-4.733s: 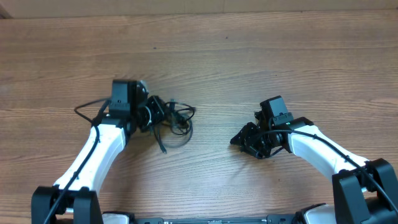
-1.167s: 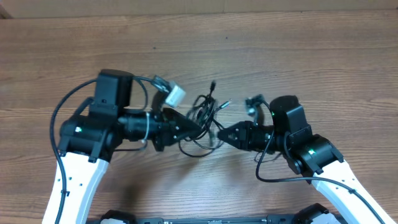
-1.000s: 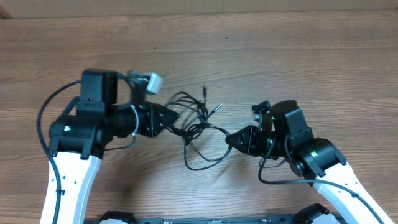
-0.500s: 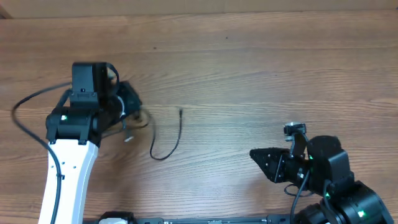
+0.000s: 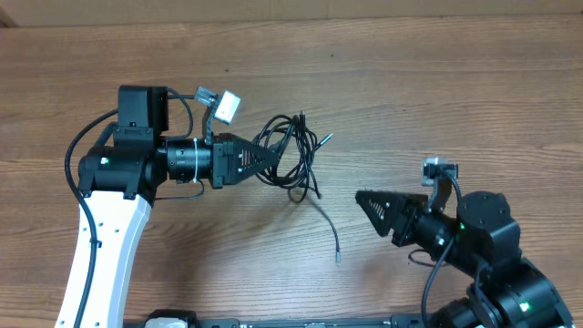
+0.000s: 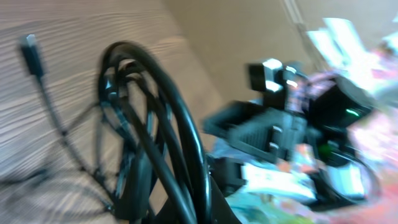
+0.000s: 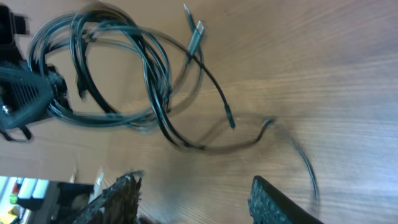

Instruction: Untangle cables

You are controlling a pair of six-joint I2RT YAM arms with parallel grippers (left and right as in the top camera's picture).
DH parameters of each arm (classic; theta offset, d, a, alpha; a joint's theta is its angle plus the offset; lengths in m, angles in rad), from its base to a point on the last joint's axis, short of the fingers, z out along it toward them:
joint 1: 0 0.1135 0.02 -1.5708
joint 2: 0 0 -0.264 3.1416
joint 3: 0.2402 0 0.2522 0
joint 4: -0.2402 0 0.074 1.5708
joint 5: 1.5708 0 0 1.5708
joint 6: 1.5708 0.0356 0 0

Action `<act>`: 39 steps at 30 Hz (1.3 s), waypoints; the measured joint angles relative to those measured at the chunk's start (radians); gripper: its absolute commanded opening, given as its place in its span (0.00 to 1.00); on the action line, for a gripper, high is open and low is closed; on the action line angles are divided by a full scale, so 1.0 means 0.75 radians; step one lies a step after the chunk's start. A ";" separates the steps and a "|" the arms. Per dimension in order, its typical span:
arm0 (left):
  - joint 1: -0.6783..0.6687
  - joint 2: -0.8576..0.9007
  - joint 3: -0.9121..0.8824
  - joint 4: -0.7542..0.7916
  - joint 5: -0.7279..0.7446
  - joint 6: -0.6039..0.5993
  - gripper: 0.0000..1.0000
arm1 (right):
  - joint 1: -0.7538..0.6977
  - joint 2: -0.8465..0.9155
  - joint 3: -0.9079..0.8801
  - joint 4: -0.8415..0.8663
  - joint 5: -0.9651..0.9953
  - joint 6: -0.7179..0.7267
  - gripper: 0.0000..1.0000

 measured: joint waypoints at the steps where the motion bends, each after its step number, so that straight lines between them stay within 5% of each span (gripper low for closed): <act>1: 0.000 0.000 0.000 0.000 0.045 0.012 0.04 | 0.001 0.016 0.000 0.038 0.001 -0.005 0.54; 10: 0.000 0.000 0.000 -0.003 0.238 0.049 0.04 | 0.035 0.210 0.000 0.273 -0.055 -0.054 0.45; 20: -0.013 0.000 0.000 -0.005 0.264 0.049 0.04 | 0.244 0.331 0.000 0.461 -0.043 -0.058 0.46; 24: -0.080 0.000 0.000 -0.005 0.285 0.049 0.04 | 0.292 0.388 0.000 0.492 0.061 -0.055 0.33; 27: -0.150 0.000 0.000 -0.004 0.289 0.050 0.04 | 0.298 0.444 0.000 0.511 0.136 -0.047 0.04; 30: -0.198 0.011 0.000 -0.004 0.276 0.055 0.04 | 0.310 0.463 0.001 0.520 0.193 -0.049 0.04; 34: -0.199 0.017 0.000 -0.005 0.152 0.056 0.04 | 0.309 0.450 0.003 0.439 0.256 -0.045 0.04; 39: -0.165 0.015 0.001 -0.006 -0.401 -0.172 0.04 | 0.300 0.328 0.004 0.296 0.179 -0.088 0.04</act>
